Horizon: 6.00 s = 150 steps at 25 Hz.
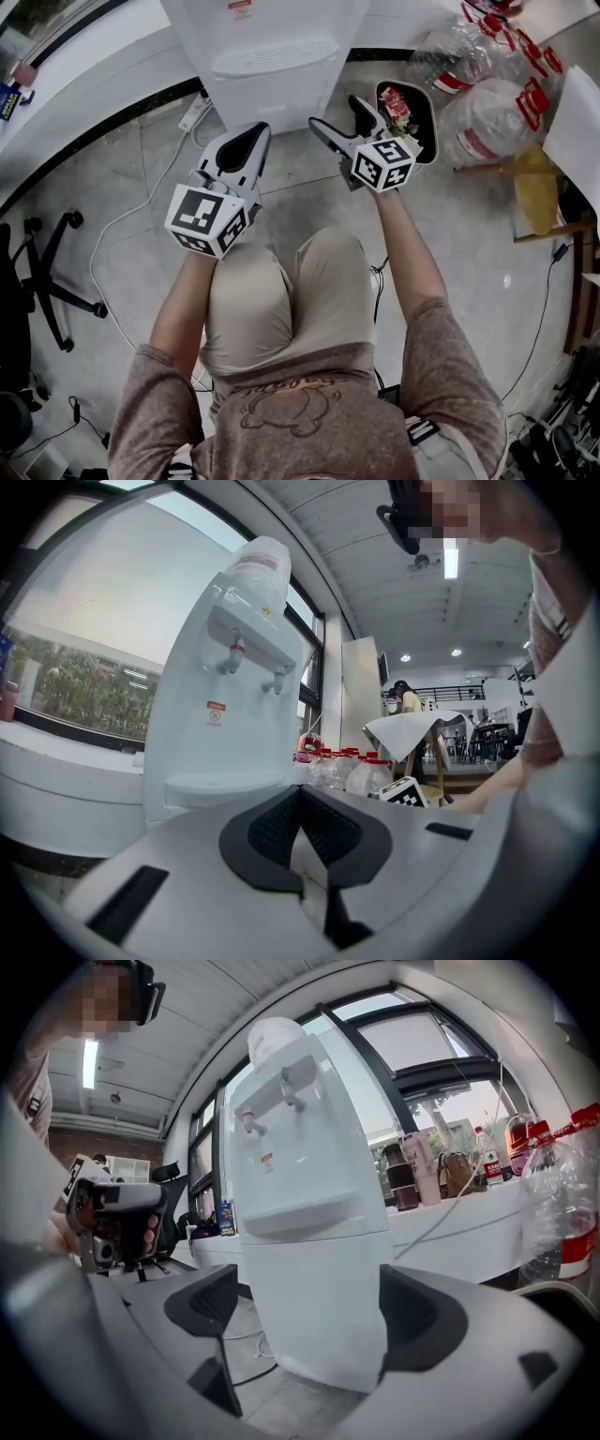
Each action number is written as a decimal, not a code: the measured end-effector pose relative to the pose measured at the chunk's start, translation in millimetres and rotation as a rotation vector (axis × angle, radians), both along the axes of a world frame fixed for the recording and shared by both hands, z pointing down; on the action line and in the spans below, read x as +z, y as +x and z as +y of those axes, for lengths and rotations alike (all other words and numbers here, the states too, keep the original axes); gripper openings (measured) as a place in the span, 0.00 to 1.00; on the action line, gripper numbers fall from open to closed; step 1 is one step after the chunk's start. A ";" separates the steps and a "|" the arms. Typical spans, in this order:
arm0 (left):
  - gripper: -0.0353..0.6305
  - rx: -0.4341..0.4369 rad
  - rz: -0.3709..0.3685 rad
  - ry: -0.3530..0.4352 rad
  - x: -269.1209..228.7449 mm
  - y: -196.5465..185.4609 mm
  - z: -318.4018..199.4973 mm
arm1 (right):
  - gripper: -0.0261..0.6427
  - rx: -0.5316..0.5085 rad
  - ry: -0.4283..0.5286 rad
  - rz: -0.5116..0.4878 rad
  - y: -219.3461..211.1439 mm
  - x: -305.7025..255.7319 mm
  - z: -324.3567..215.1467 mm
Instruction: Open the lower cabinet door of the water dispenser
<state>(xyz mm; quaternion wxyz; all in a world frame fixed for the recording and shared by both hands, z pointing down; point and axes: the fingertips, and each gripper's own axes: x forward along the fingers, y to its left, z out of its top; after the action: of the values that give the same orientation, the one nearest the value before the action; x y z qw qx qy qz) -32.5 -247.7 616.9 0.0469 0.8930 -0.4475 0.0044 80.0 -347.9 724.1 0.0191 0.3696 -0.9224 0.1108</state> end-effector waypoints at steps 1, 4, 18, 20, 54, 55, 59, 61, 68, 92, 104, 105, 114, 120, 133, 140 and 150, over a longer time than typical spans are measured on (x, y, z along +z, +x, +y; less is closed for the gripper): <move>0.07 0.004 0.000 -0.003 1.1 1.1 -1.1 | 0.72 0.001 0.000 0.012 0.7 4.0 -8.0; 0.07 0.018 -0.003 -0.012 5.1 6.8 -4.2 | 0.72 0.017 -0.005 0.030 6.3 13.9 -32.0; 0.07 0.043 -0.011 -0.064 24.5 5.3 -13.9 | 0.72 -0.008 0.002 0.092 -3.8 34.6 -103.9; 0.07 0.054 -0.015 -0.066 25.7 6.0 -14.4 | 0.72 -0.011 0.003 0.097 -5.3 37.3 -109.5; 0.07 0.067 -0.026 -0.064 15.6 22.2 -3.1 | 0.59 -0.006 -0.001 0.082 -1.5 39.7 -90.7; 0.07 0.065 -0.025 -0.062 14.8 22.2 -0.8 | 0.58 -0.004 -0.001 0.084 -0.2 39.9 -87.1; 0.07 0.056 -0.017 -0.058 10.9 20.8 8.9 | 0.55 -0.002 -0.002 0.108 4.1 40.9 -72.4; 0.07 0.054 -0.011 -0.057 8.7 20.1 14.3 | 0.55 -0.001 -0.003 0.119 4.8 40.6 -66.9; 0.07 0.049 -0.005 -0.040 1.4 16.7 30.8 | 0.51 0.031 -0.012 0.123 8.7 42.4 -42.0; 0.07 0.046 -0.003 -0.045 -2.4 22.9 50.8 | 0.31 -0.099 0.009 0.209 5.3 45.3 54.4; 0.07 0.040 -0.011 -0.035 -6.4 25.5 58.0 | 0.29 -0.245 0.007 0.210 -19.6 45.2 109.5; 0.07 0.039 -0.013 -0.034 -7.0 25.7 58.1 | 0.28 -0.260 0.009 0.209 -22.4 45.0 114.3; 0.07 0.007 -0.013 -0.037 -8.2 14.0 60.5 | 0.20 -0.431 0.027 0.221 -54.8 44.2 151.5; 0.07 -0.027 -0.005 -0.033 -10.8 -1.7 63.5 | 0.15 -0.545 0.022 0.206 -78.4 44.7 171.7; 0.07 -0.090 -0.008 -0.037 -11.9 -32.9 66.0 | 0.12 -0.754 0.023 0.178 -130.4 46.0 202.9; 0.07 -0.107 0.002 -0.033 -12.6 -42.4 67.0 | 0.11 -0.822 0.003 0.137 -158.0 45.5 214.9; 0.07 -0.150 0.035 -0.020 -15.6 -59.8 55.5 | 0.07 -0.844 0.005 0.137 -164.0 45.7 222.5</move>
<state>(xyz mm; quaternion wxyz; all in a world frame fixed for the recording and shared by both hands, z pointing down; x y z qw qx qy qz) -92.3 -192.2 601.4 0.0638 0.8565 -0.5120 -0.0105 -84.0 -125.4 769.8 0.1233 -0.0339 -0.9896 0.0663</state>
